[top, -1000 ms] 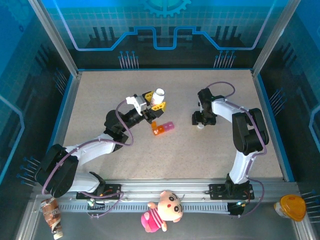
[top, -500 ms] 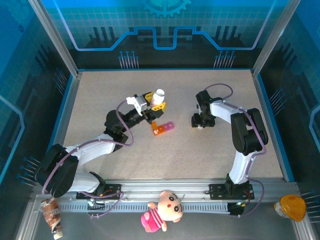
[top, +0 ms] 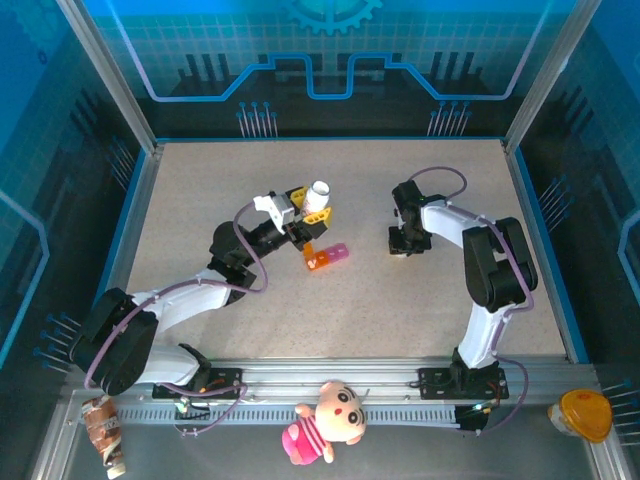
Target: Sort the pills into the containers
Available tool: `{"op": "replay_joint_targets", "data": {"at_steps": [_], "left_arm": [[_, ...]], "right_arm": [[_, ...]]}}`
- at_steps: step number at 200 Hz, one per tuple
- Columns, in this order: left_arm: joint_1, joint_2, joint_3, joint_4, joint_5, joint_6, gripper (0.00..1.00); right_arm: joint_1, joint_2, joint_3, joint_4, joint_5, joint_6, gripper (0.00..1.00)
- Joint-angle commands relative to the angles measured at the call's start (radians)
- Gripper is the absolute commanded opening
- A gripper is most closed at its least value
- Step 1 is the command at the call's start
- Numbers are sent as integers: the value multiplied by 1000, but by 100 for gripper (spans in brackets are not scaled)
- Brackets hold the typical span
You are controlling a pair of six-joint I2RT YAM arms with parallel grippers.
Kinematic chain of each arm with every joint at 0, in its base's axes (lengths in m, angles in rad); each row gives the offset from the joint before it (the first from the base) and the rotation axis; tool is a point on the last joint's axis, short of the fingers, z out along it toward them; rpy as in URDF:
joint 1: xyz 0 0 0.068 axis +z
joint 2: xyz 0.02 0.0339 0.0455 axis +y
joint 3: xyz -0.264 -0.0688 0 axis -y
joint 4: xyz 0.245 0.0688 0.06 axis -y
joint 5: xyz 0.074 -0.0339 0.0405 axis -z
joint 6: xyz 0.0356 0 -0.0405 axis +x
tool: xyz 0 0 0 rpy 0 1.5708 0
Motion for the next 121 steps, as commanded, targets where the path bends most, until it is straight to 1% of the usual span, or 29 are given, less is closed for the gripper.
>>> {"op": "replay_joint_targets", "data": {"at_steps": [1, 31, 74, 121], "left_arm": [[-7, -2, -18, 28, -20, 26, 0], [-7, 30, -32, 35, -31, 51, 0], [-10, 91, -54, 83, -33, 76, 0], [-33, 148, -54, 96, -33, 130, 0]], "right_arm": [[18, -113, -1, -26, -66, -4, 31], [37, -207, 54, -75, -115, -9, 31], [63, -319, 197, -173, -188, -25, 31], [66, -380, 353, -259, -311, -52, 31]]}}
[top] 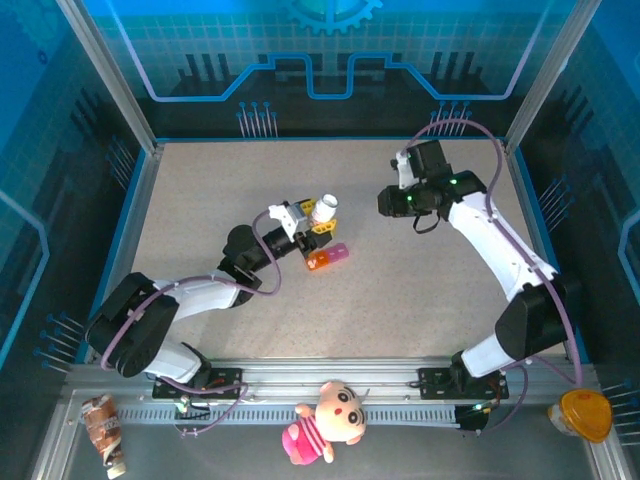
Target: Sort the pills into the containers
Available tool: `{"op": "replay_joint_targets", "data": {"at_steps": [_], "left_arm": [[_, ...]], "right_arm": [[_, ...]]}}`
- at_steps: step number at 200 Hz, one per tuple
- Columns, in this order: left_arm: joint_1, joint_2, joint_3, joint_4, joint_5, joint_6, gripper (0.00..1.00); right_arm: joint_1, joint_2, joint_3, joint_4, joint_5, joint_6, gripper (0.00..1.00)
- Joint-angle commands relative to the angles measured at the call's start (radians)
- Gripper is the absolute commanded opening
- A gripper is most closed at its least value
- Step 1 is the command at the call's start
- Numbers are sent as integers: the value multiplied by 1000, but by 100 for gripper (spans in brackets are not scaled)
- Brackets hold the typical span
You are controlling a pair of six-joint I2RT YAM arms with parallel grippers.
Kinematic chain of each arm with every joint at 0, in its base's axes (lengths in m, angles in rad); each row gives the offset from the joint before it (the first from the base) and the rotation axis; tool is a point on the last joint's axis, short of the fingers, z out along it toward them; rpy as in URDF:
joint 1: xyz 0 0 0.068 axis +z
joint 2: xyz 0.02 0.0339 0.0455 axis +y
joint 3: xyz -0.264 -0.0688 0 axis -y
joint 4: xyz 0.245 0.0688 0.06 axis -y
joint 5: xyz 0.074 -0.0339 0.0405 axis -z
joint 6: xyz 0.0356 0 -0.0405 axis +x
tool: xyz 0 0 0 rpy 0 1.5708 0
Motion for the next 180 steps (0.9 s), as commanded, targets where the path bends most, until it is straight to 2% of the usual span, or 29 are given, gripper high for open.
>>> {"op": "replay_joint_targets", "data": {"at_steps": [1, 60, 180], "left_arm": [[-15, 26, -9, 63, -17, 53, 0], [-43, 89, -7, 68, -18, 85, 0], [-75, 169, -3, 87, -13, 108, 0]], "right_arm": [[9, -33, 81, -98, -104, -30, 31], [25, -27, 194, -195, -246, -99, 30], [80, 58, 293, -343, -381, -236, 30]]}}
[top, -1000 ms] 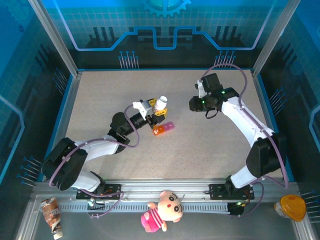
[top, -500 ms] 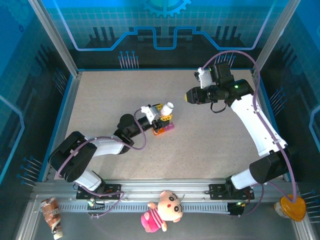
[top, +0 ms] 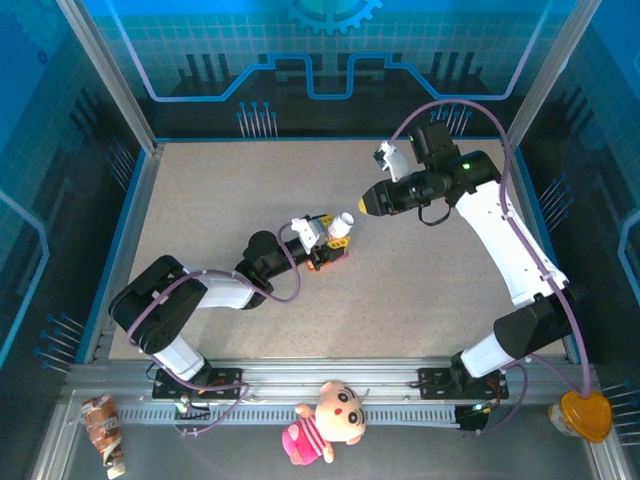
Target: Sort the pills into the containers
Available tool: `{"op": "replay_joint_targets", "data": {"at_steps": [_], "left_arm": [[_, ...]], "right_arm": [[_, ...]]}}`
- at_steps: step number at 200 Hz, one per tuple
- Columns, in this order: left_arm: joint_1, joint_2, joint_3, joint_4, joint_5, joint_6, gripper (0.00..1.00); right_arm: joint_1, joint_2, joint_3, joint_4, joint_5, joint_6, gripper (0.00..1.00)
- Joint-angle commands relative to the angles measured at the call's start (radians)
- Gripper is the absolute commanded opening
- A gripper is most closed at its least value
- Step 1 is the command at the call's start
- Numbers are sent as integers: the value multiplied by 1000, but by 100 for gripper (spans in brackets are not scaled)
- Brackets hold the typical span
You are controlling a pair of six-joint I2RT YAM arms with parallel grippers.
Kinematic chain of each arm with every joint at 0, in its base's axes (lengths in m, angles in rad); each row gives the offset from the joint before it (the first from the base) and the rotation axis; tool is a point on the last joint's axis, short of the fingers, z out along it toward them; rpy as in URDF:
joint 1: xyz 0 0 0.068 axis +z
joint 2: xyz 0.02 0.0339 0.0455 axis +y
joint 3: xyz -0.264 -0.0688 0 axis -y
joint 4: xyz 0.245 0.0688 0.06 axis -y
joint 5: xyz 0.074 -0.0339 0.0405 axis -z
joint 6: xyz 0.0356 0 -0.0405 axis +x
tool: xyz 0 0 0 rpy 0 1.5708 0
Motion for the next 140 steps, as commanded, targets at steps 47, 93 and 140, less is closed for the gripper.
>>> {"op": "replay_joint_targets", "data": {"at_steps": [47, 93, 140], "left_arm": [[-21, 17, 0, 38, 8, 37, 0], [-23, 28, 7, 40, 14, 39, 0], [-25, 36, 12, 45, 22, 39, 0]], "right_arm": [[64, 45, 43, -85, -46, -69, 30], [78, 60, 43, -83, -51, -69, 30], [102, 82, 40, -83, -43, -73, 30]]}}
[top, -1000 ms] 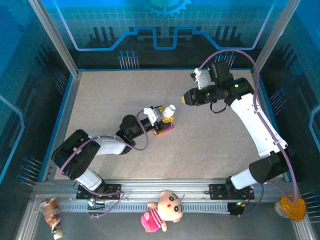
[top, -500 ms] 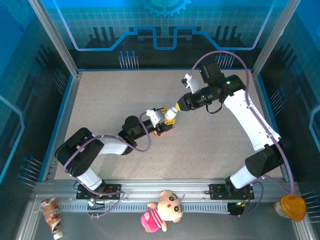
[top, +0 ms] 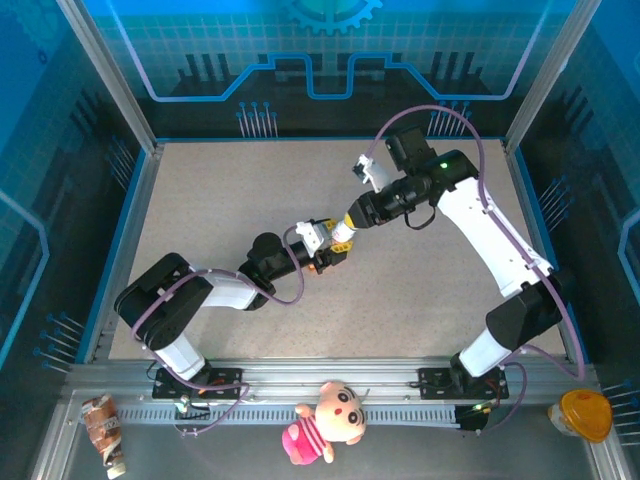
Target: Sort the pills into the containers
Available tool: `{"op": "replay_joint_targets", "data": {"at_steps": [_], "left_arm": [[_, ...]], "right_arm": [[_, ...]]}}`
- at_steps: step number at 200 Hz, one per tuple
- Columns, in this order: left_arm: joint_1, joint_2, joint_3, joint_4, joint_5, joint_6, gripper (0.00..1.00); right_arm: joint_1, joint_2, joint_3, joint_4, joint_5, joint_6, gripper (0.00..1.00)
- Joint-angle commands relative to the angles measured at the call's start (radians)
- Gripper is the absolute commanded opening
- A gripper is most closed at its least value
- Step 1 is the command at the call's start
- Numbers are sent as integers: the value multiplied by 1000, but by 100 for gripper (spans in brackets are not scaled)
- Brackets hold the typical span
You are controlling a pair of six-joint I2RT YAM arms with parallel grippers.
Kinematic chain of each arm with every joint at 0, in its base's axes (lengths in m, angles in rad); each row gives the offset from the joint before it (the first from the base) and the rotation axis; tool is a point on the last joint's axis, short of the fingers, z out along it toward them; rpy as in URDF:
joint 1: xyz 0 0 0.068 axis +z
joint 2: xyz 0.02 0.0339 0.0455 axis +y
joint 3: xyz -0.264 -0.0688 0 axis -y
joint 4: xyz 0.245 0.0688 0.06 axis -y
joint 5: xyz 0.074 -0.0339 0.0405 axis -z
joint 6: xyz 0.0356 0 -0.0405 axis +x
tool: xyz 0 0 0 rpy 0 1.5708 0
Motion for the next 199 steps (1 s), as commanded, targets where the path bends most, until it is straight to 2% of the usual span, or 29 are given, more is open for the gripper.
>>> {"op": "replay_joint_targets", "data": {"at_steps": [1, 64, 199], "left_arm": [[-8, 4, 11, 45, 21, 17, 0], [-9, -16, -2, 42, 27, 29, 0], [-9, -36, -1, 23, 39, 45, 0]], "right_arm": [[19, 18, 27, -31, -17, -21, 30], [6, 28, -2, -26, 12, -28, 29], [-9, 38, -61, -30, -81, -58, 29]]}}
